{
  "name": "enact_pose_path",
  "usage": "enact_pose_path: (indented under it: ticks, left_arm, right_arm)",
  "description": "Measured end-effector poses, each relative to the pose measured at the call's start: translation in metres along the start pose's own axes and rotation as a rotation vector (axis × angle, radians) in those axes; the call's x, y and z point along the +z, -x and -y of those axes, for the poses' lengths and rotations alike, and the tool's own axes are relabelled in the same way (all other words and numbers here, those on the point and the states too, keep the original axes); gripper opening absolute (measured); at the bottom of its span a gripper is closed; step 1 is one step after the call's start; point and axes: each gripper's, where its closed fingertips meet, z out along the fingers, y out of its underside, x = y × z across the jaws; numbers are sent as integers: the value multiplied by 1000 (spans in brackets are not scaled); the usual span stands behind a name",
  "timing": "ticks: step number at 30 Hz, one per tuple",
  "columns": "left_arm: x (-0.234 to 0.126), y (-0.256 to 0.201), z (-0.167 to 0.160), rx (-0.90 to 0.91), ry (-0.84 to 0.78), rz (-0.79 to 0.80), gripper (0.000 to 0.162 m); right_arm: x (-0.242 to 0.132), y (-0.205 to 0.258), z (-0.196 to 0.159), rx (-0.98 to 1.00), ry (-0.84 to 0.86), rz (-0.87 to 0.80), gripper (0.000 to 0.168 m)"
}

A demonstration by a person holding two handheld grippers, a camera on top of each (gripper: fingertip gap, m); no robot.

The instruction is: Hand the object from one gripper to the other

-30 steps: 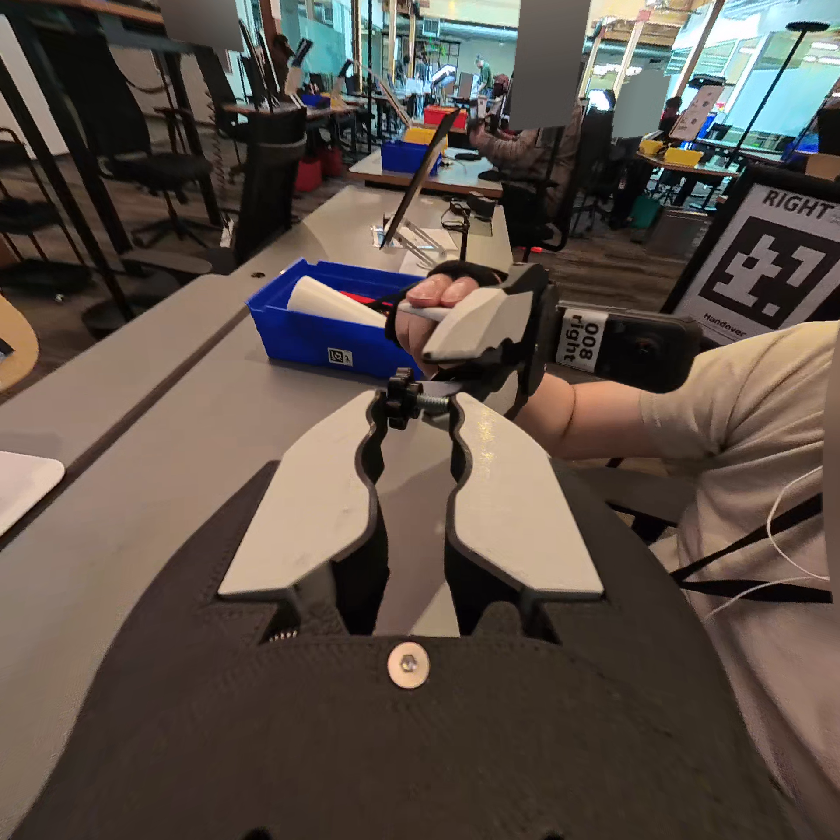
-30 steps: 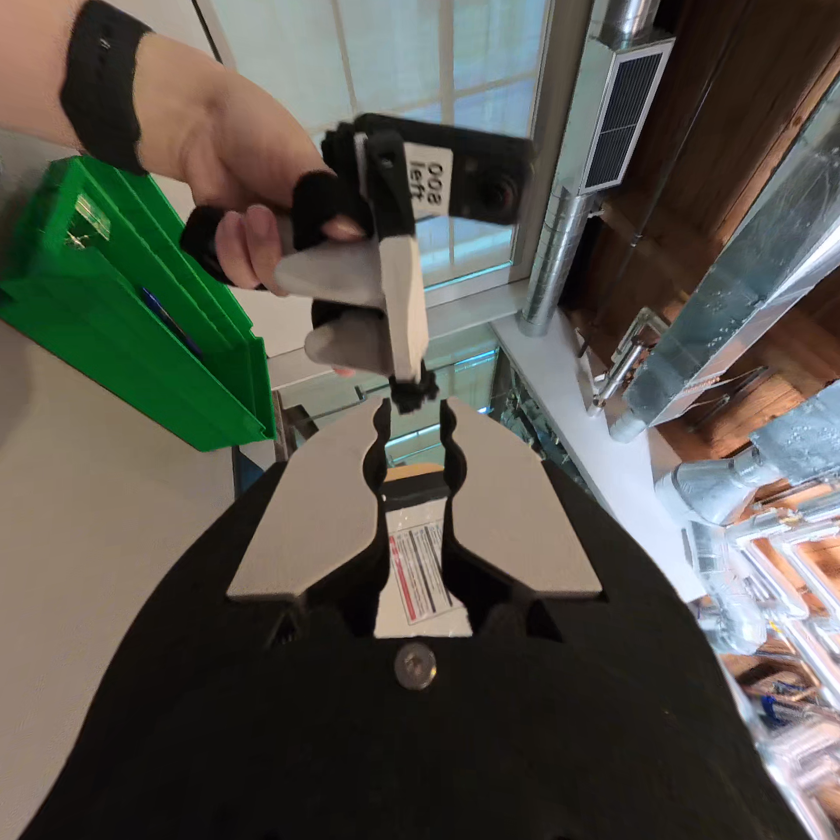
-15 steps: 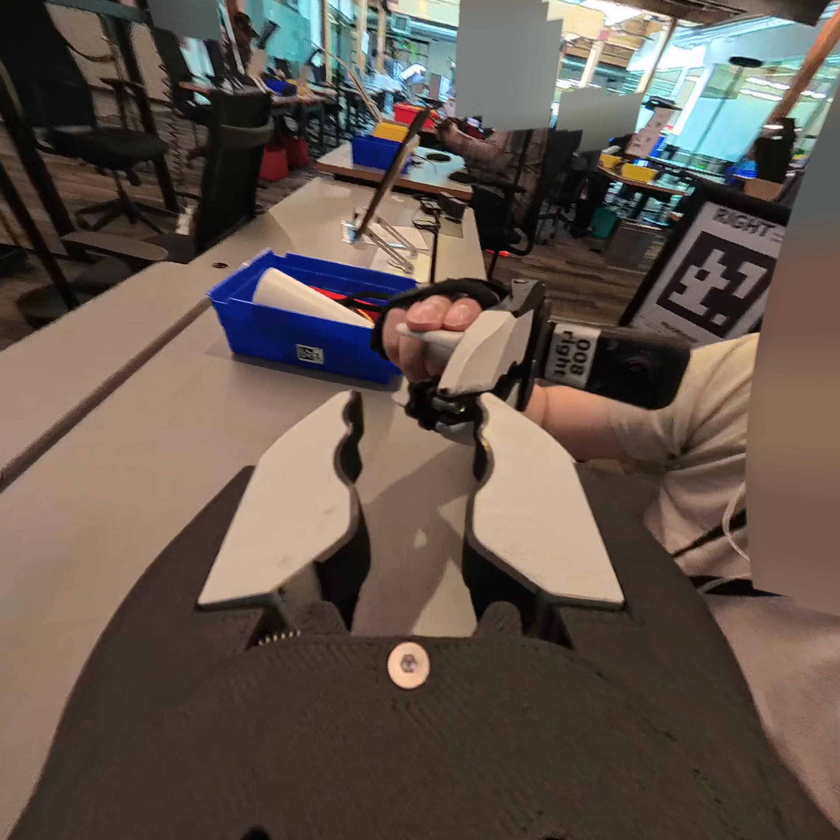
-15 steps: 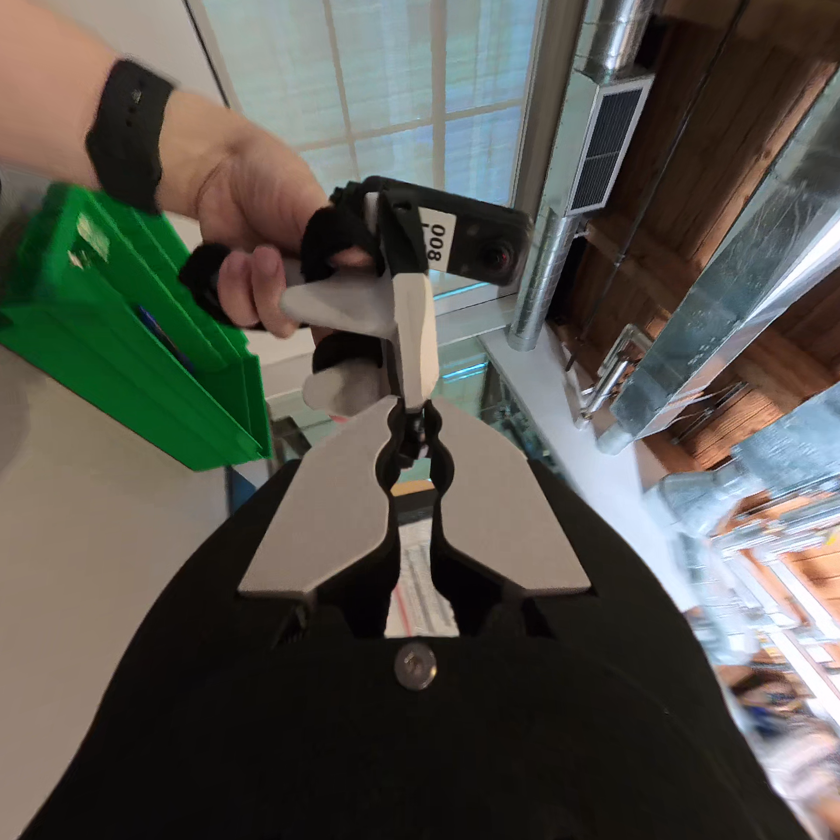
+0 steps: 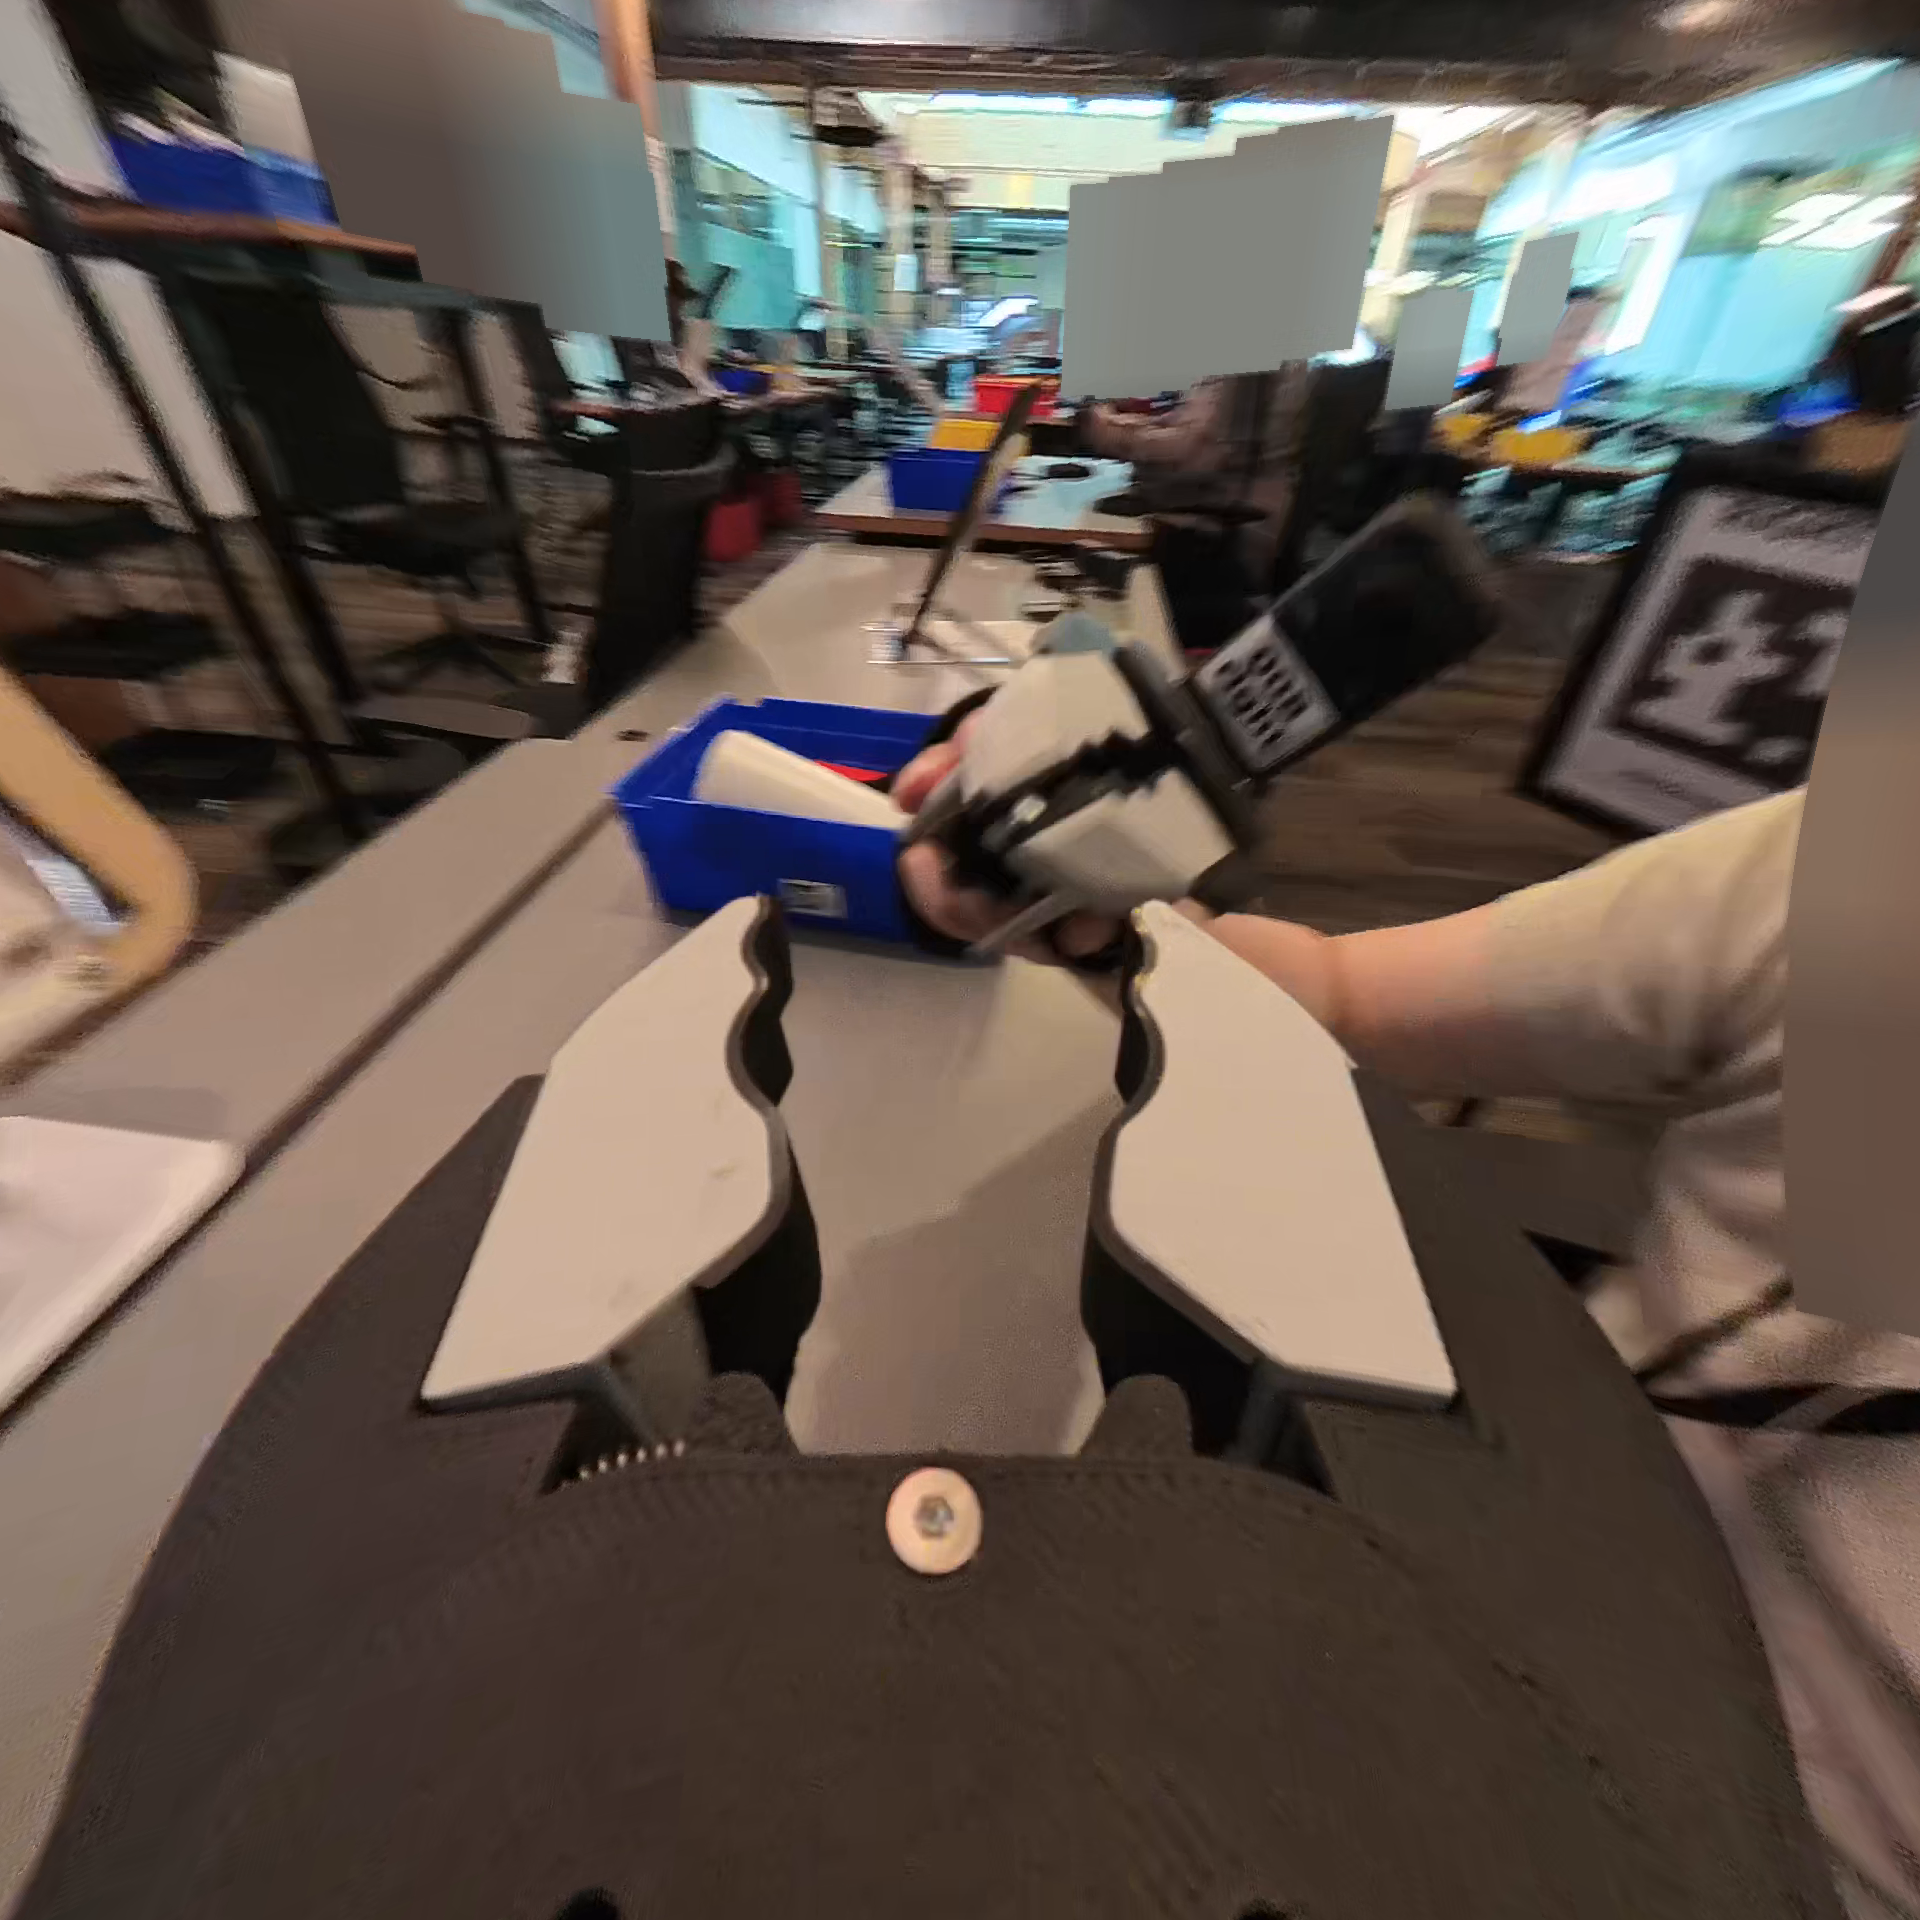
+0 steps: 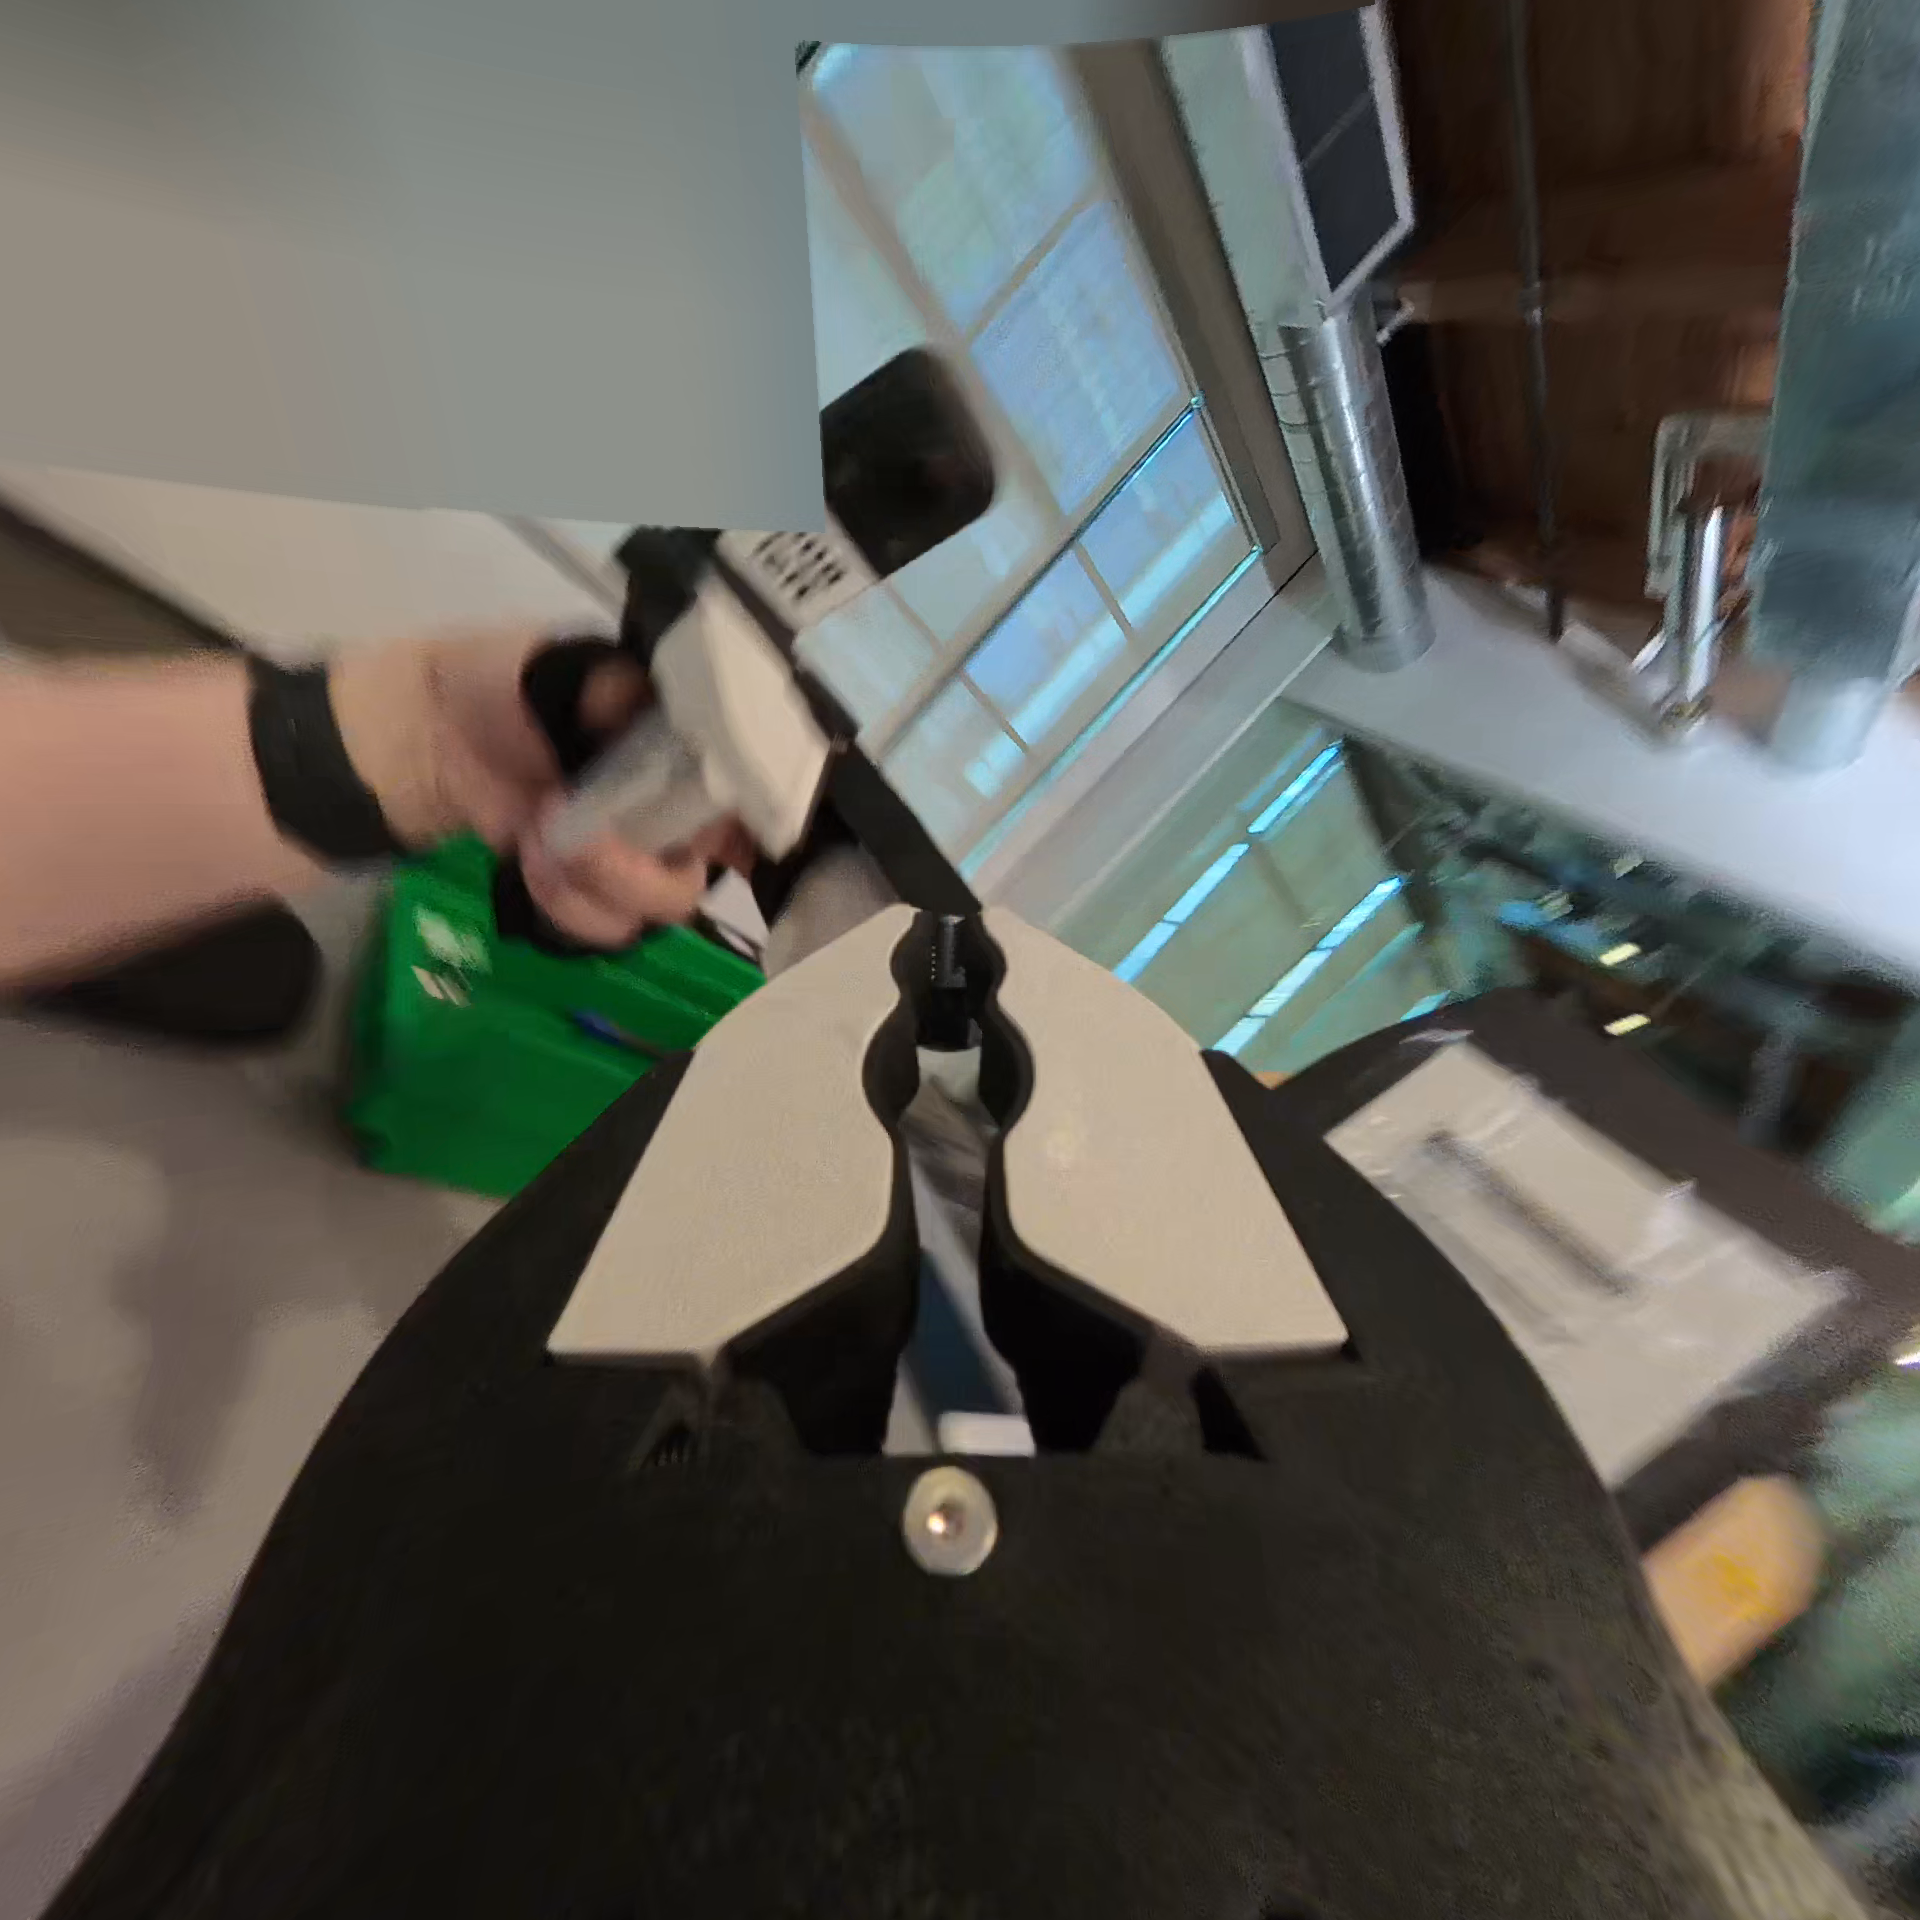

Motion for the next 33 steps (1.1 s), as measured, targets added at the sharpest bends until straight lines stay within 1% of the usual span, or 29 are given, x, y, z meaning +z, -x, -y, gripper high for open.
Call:
enact_pose_path:
  ticks: [2, 4, 6, 7, 9, 10, 12, 14, 15, 18, 19, 24, 27, 30, 33]
  left_arm:
    - [-1, 17, 5, 151, -9, 168, 65]
    - [-3, 26, 14, 348, -33, 330, 69]
    - [2, 19, 18, 574, -33, 421, 67]
    - [5, 15, 18, 676, -23, 462, 63]
    - [13, 14, 20, 831, -2, 575, 52]
    - [15, 15, 23, 884, -10, 645, 46]
    - [21, 15, 28, 939, -40, 730, 42]
    - [29, 11, 28, 932, -75, 746, 37]
    - [31, 8, 29, 923, -93, 742, 37]
    - [33, 5, 32, 920, -123, 772, 35]
    - [32, 6, 33, 923, -124, 800, 32]
    - [30, 9, 34, 1009, -103, 893, 36]
    - [35, 8, 30, 1030, -96, 882, 22]
    - [35, 7, 29, 1033, -98, 866, 23]
    - [34, 5, 30, 989, -105, 815, 23]
  right_arm:
    - [-2, -14, 11, 406, -100, 38, 7]
    - [-3, -25, 15, 859, -183, 126, 7]
    - [-5, -34, 11, 1228, -243, 209, 6]
    - [-7, -38, 8, 1356, -276, 231, 7]
    - [-7, -42, 2, 1494, -322, 252, 7]
    - [-7, -42, 1, 1534, -343, 256, 7]
    - [-6, -41, 5, 1606, -425, 278, 7]
    - [-6, -42, 8, 1675, -512, 288, 7]
    - [-5, -41, 7, 1695, -529, 278, 7]
    - [-1, -35, 0, 1683, -537, 227, 7]
    - [0, -34, -2, 1668, -548, 209, 7]
    - [-4, -40, -4, 1675, -664, 156, 7]
    - [-6, -43, -6, 1683, -701, 132, 7]
    - [-6, -42, -4, 1639, -695, 135, 7]
    - [-6, -39, 1, 1601, -689, 171, 7]
